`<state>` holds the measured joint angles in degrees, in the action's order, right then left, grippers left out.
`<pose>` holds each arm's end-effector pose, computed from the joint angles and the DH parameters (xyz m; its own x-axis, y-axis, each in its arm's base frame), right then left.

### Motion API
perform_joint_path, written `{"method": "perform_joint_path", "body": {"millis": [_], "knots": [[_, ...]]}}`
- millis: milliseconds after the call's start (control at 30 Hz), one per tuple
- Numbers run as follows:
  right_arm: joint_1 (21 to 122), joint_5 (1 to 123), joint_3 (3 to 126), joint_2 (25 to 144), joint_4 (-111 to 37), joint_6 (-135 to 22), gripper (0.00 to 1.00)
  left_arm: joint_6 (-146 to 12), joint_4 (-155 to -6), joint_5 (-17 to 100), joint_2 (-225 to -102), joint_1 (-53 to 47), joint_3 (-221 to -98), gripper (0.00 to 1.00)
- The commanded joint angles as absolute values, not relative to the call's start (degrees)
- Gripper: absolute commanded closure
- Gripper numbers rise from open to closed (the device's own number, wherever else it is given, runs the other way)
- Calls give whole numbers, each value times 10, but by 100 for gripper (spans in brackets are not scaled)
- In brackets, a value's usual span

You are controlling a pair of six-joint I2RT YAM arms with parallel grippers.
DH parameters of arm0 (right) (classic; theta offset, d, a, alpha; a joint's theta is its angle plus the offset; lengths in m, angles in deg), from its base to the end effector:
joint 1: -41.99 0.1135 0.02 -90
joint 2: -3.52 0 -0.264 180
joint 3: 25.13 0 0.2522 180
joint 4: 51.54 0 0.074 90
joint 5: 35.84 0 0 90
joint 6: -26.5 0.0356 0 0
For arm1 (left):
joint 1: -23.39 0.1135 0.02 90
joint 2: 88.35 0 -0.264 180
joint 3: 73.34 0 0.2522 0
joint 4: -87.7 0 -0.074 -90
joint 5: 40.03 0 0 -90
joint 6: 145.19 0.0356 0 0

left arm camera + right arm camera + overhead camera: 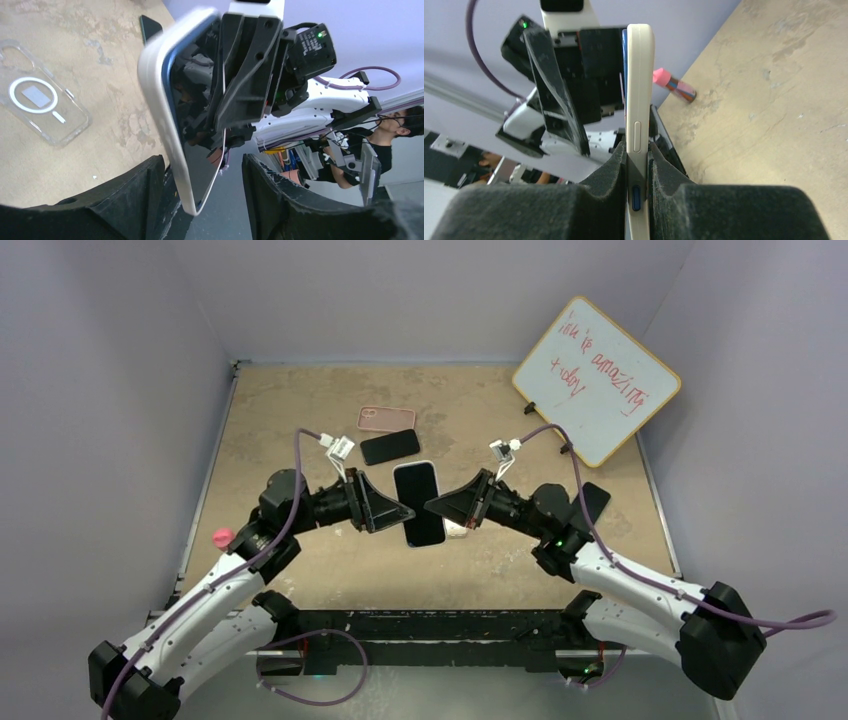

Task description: Put the phone into the phone case

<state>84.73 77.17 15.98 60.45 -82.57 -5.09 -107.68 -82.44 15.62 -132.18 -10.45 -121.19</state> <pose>0.1533 0.1606 0.2940 -0.6672 0.4510 -0.5928 -0.6365 0.0683 0.7683 0.1416 -0.1191 0.3035 -0.7860 -0.2615 -0.5602 0.4968 0.2722 -0.8241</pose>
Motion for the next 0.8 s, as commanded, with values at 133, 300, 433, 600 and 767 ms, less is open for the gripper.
{"method": "perform_joint_path", "body": {"millis": [133, 300, 433, 600, 767], "knots": [[850, 866, 142, 587, -904, -65, 100, -1050, -854, 174, -1335, -100, -1239, 44], [850, 864, 139, 582, -903, -64, 100, -1076, -916, 155, -1335, -100, -1213, 74], [850, 863, 139, 587, -901, -61, 100, -1071, -927, 148, -1334, -99, -1207, 100], [850, 860, 149, 585, -872, -60, 74, -1043, -921, 122, -1323, -100, -1211, 100], [849, 860, 185, 579, -825, -78, 54, -994, -869, 97, -1316, -100, -1223, 100]]}}
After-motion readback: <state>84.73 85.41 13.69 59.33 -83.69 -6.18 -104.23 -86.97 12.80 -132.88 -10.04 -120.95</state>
